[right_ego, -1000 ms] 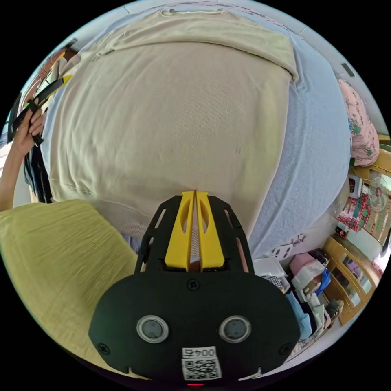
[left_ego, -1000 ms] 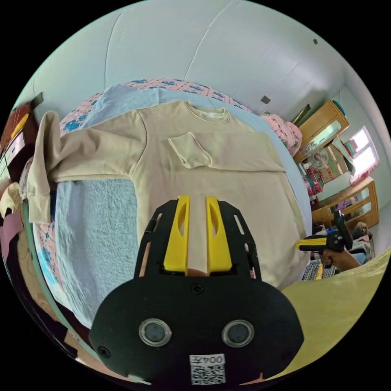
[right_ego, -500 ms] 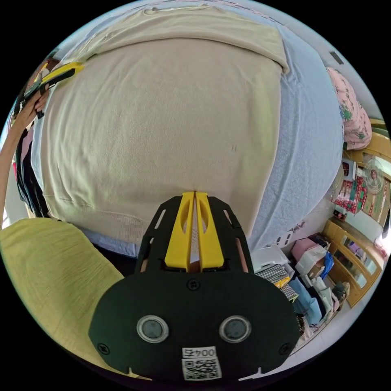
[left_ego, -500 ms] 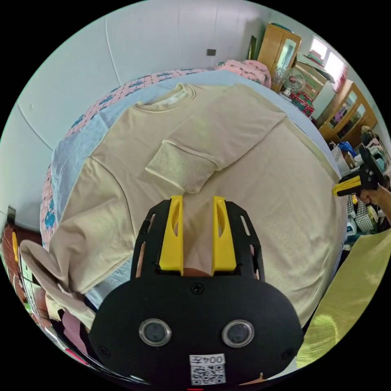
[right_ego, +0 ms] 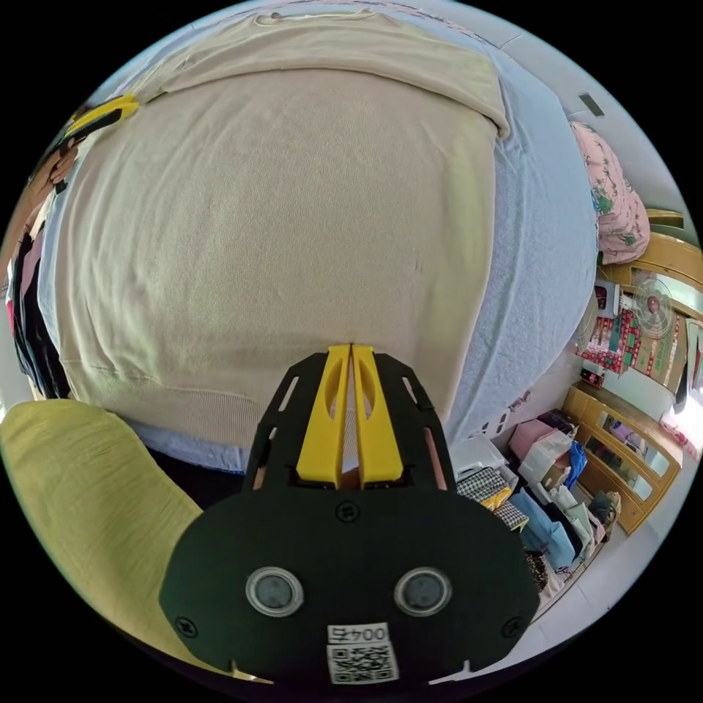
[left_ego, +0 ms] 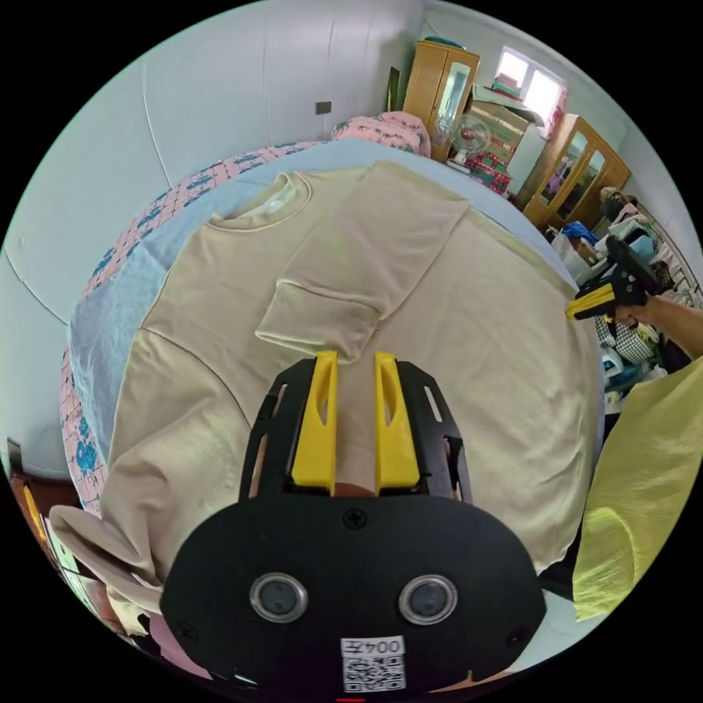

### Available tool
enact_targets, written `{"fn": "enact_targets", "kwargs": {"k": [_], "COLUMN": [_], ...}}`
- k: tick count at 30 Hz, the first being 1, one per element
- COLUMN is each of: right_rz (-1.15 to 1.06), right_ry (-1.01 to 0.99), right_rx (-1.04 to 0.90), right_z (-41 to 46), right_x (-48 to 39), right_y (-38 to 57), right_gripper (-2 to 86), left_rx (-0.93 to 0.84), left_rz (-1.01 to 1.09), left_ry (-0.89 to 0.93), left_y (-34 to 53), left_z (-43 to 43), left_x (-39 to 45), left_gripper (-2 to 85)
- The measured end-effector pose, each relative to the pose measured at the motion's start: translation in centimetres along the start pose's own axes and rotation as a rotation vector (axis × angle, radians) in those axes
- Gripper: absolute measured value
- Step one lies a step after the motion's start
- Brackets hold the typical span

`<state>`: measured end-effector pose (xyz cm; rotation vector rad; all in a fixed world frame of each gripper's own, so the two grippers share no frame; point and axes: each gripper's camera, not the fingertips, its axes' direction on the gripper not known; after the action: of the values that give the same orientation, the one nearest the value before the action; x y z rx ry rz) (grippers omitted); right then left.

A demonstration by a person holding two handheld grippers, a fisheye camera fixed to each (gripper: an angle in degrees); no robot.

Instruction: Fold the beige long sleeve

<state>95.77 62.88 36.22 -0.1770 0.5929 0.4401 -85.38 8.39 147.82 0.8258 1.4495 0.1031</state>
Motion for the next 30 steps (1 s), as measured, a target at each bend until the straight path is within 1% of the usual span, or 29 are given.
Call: {"fn": "enact_targets", "kwargs": {"k": [4, 6, 9, 14, 20, 26, 30], "right_rz": [-0.011, -0.01, 0.002, 0.027, 0.01, 0.01, 0.013], "right_ry": [0.021, 0.016, -0.002, -0.037, -0.006, -0.012, -0.015], "right_rx": [-0.009, -0.009, -0.005, 0.001, -0.004, -0.004, 0.002], "right_z": [1.4, 2.0, 2.9, 4.4, 5.7, 6.7, 7.1], "right_x": [-0.6, -0.7, -0.6, -0.4, -1.2, -1.5, -1.6], "right_y": [-0.4, -0.5, -0.5, -0.4, -0.4, 0.0, 0.6], "right_gripper": [-0.6, -0.6, -0.6, -0.6, -0.6, -0.6, -0.5], "left_rx": [-0.013, 0.013, 0.051, -0.026, 0.005, -0.011, -0.021], "left_rz": [0.019, 0.01, 0.013, 0.118, 0.103, 0.138, 0.156], "left_ry": [-0.015, -0.034, -0.004, -0.024, 0.044, -0.006, -0.04], "left_y": [1.1, 1.2, 0.6, -0.7, -0.2, 0.4, 0.3], "left_z": [-1.2, -1.9, -3.0, -3.0, -4.8, -5.8, -6.5], "left_x": [0.3, 0.3, 0.3, 1.5, 1.5, 2.1, 2.3], "left_gripper": [7.8, 7.9, 8.2, 8.5, 6.5, 3.4, 2.8]}}
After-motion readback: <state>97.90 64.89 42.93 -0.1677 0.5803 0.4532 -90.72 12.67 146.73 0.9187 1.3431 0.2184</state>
